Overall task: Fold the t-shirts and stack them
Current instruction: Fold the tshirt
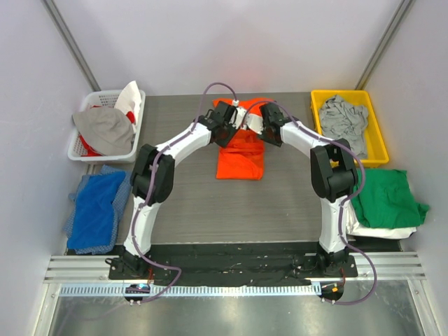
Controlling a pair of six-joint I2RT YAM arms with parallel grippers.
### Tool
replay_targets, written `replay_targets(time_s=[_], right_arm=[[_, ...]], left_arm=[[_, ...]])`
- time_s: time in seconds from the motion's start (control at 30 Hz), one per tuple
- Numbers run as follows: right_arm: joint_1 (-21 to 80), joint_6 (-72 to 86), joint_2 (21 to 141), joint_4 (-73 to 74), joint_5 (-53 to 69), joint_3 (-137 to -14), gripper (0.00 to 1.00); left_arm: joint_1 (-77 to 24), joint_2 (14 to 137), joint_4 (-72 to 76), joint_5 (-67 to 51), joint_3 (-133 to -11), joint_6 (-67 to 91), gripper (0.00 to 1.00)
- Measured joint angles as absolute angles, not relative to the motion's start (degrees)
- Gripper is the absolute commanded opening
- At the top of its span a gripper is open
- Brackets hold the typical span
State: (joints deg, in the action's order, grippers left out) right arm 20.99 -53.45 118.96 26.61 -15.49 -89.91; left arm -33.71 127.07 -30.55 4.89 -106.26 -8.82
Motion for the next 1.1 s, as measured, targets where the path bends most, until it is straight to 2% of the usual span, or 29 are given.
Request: replay_targets(time_s=[0.23,0.4,0.43,0.53,0.8,1.1], right_arm=[[21.65,-50.83,116.4,24.62,-16.88,-88.01,0.45],[21.89,-48.77,111.22,23.57,-16.36,-83.4,0.48],[21.89,-47.9,109.34,23.51,-15.62,-81.45,0.52],[21.89,-45.65,104.64,22.81,-12.43,-76.82,0.63],[22.5,-40.91,97.38,17.06,-4.14,-66.65,0.66],[24.14,-38.52,100.95,13.28,0.49,-69.82,0.63]], left_arm=[[-33.95,119.92,-30.65,4.69,-102.76,-8.86,0.35],[-34.94,114.24,-30.17,3.4,-99.44,-9.23,0.47],[-35.22,113.08,-30.13,3.03,-98.52,-9.17,0.55],[-35.35,110.34,-28.29,1.65,-94.83,-8.05,0.69],[-29.19,109.12,-22.57,1.06,-86.74,-2.83,0.73],[-24.58,109.12,-18.74,2.94,-85.36,-1.91,0.73]])
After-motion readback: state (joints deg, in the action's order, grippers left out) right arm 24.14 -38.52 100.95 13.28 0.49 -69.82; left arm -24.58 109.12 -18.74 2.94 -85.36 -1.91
